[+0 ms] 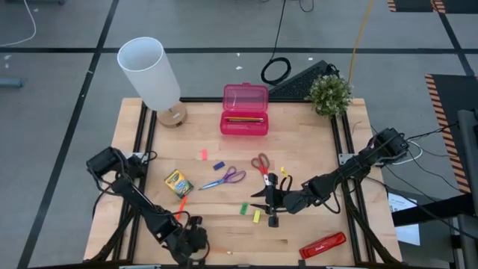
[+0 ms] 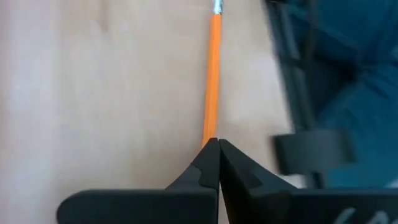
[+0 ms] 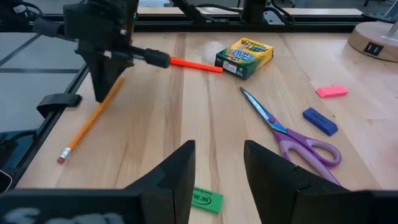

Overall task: Pack school essentials
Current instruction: Put the yellow pencil into the red supply box, then put the orange pen into the red supply box

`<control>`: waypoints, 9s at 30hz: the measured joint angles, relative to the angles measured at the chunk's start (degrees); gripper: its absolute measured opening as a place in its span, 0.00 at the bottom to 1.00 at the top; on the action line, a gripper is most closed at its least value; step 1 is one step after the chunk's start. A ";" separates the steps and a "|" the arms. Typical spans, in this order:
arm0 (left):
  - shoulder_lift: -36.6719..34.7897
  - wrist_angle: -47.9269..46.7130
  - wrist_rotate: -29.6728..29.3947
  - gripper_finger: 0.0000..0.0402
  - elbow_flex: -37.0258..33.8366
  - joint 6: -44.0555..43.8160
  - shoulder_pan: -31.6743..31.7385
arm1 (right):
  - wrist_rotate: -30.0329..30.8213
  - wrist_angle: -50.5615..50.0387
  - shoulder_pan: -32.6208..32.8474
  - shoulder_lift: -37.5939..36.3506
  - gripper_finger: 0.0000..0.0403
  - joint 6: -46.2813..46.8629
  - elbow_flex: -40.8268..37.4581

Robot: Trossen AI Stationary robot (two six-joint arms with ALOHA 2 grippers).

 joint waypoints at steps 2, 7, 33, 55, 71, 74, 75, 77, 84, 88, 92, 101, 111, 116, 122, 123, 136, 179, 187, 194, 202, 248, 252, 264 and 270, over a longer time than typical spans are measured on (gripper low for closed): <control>-1.03 -1.10 -2.76 0.01 -0.19 1.17 0.30 | 0.00 -0.09 0.00 0.00 0.33 0.01 0.00; -6.64 -4.51 -10.48 0.01 -0.12 2.31 0.45 | 0.02 -0.41 0.00 0.00 0.33 1.06 0.00; 0.56 -3.12 -7.59 0.01 -0.10 6.29 9.03 | -6.08 0.73 0.89 24.69 0.34 5.96 16.07; -0.08 -1.69 -6.79 0.01 -0.16 9.50 12.10 | -10.21 7.71 -1.24 32.27 0.39 0.25 17.81; -8.85 -2.30 -8.70 0.01 -0.16 12.18 10.64 | -10.06 6.89 -1.64 33.16 0.08 -0.04 17.90; -10.98 -2.17 -10.17 0.01 -0.15 13.26 10.17 | -10.12 6.93 -1.64 33.16 0.03 0.62 17.90; -11.60 -2.36 -10.64 0.01 -0.14 13.47 10.09 | -10.15 6.90 -1.64 33.16 0.03 0.83 17.90; -12.48 -2.83 -10.95 0.01 -0.14 14.04 9.98 | -10.30 7.01 -1.64 33.16 0.03 0.90 17.88; -14.44 -7.24 -12.84 0.01 -0.14 14.38 9.87 | -11.80 6.49 -1.57 31.89 0.04 -0.71 17.79; -14.46 -9.09 -13.97 0.01 -0.14 15.41 9.87 | -12.76 6.14 -1.67 30.98 0.04 -1.63 17.70; -14.46 -11.24 -14.81 0.01 -0.14 15.24 10.11 | -15.17 5.62 -2.30 29.91 0.04 -1.86 17.66; -14.46 -15.98 -16.18 0.01 -0.16 11.02 10.15 | -15.26 2.68 -2.73 27.07 0.04 -3.04 17.69; -14.46 -18.68 -17.90 0.01 -0.16 9.73 9.83 | -16.99 -9.59 -2.73 20.36 0.04 -4.96 17.70; -14.46 -19.41 -18.88 0.01 -0.16 9.41 9.83 | -18.03 -18.82 -2.84 15.07 0.04 -5.70 17.73; -14.46 -22.97 -23.38 0.01 -0.16 7.48 9.83 | -17.99 -30.21 -3.64 7.63 0.04 -6.81 16.74; -14.46 -23.28 -24.33 0.01 -0.16 7.11 9.83 | -17.98 -31.35 -3.98 6.11 0.04 -7.20 15.79; -14.46 -24.31 -27.84 0.01 -1.50 7.97 12.43 | -17.53 -33.38 -19.54 -16.88 0.04 -13.56 2.79; -14.46 -7.37 -22.00 0.01 -9.12 21.43 20.27 | -40.58 -39.13 -63.13 -3.14 0.04 -41.04 14.91; -14.46 -6.72 -22.00 0.01 -9.12 21.85 20.27 | -44.23 -39.34 -63.08 -1.13 0.04 -43.97 14.91; -14.46 -6.34 -22.00 0.01 -9.12 22.26 20.36 | -45.56 -39.13 -63.08 -0.45 0.04 -44.45 14.93; -14.46 -6.26 -22.00 0.01 -9.12 22.24 20.49 | -47.20 -39.28 -63.08 0.02 0.08 -44.29 14.91; -14.46 -10.89 -17.25 0.20 -9.08 11.30 19.73 | -20.48 -51.16 -26.15 -15.89 0.35 -15.92 14.84; -14.46 -10.85 -15.21 0.21 -9.08 11.30 19.73 | -20.16 -51.10 -22.40 -15.89 0.35 -13.02 14.84; -16.13 -11.37 -10.54 0.21 -7.82 11.54 20.12 | -16.28 -52.38 -11.71 -15.89 0.35 -7.15 14.84; -18.68 -19.77 -5.54 0.21 -4.73 0.14 17.43 | -16.29 -54.78 -8.87 -15.89 0.35 -4.74 14.82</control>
